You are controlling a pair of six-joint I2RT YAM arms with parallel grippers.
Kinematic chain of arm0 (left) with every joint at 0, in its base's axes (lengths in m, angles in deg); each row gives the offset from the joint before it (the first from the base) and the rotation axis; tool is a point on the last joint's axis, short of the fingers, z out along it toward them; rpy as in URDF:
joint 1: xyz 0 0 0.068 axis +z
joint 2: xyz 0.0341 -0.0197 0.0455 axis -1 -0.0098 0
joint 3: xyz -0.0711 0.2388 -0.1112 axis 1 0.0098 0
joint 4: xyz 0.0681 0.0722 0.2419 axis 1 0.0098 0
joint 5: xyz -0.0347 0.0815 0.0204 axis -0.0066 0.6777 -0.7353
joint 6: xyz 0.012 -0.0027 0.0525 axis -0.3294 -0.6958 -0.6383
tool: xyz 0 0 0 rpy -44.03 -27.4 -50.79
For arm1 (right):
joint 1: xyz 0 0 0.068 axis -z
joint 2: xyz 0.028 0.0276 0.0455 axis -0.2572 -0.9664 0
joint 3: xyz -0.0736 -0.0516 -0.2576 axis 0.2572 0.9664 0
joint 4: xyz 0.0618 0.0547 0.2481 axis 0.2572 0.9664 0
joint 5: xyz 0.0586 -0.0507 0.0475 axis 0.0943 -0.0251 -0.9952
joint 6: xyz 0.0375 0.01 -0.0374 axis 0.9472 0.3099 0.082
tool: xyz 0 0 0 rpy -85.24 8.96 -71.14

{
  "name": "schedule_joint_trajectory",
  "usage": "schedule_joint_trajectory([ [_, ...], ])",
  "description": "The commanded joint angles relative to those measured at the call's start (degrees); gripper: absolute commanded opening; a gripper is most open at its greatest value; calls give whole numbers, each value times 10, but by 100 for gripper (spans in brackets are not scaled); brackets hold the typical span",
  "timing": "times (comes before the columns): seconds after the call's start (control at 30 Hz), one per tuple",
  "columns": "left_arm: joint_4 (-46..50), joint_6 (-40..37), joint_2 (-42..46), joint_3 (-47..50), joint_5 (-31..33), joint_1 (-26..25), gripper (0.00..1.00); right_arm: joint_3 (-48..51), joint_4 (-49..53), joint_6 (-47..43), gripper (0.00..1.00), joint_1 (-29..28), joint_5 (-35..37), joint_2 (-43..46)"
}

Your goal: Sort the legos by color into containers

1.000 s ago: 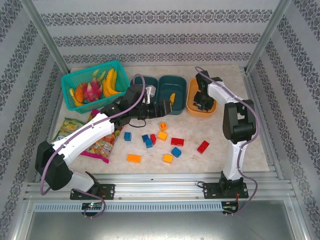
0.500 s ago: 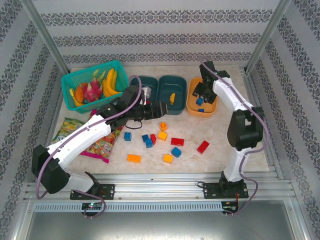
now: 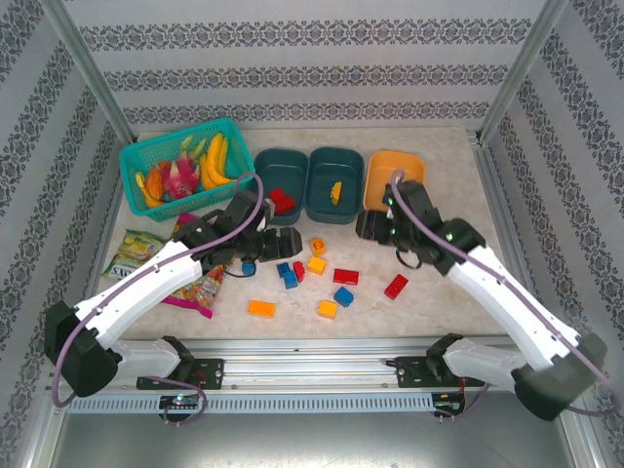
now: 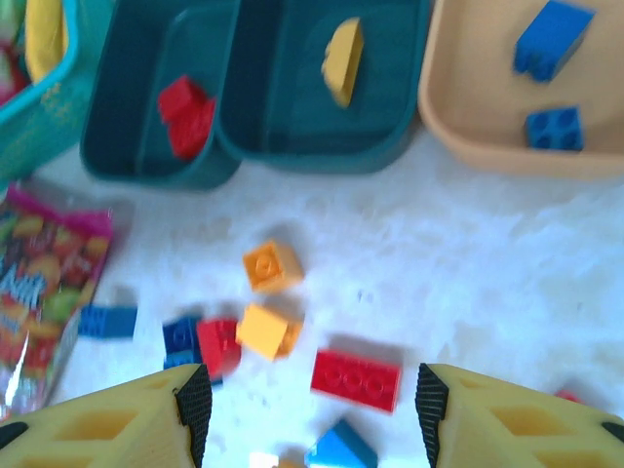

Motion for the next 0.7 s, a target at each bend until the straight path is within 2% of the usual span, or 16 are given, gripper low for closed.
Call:
schedule_joint_trajectory([
  [0.0,50,20,33,28,13,-4,84,49,-24,-2,60,-35,1,55],
  [0.13,92,66,56,56,28,-4,84,96,-30,-1,62,-80,-11,79],
  [0.2,136,144,68,78,58,-4,84,109,-36,-1,62,-101,-23,67],
  [0.3,157,286,87,131,64,-4,82,118,-64,-5,62,-128,-49,36],
  [0.4,112,435,112,200,51,-5,82,117,-108,-26,62,-160,-77,6],
  [0.5,76,543,119,233,63,-5,82,129,-170,-76,63,-196,-104,-14],
  [0.67,30,652,84,247,67,-9,82,162,-240,-113,64,-223,-110,-18],
])
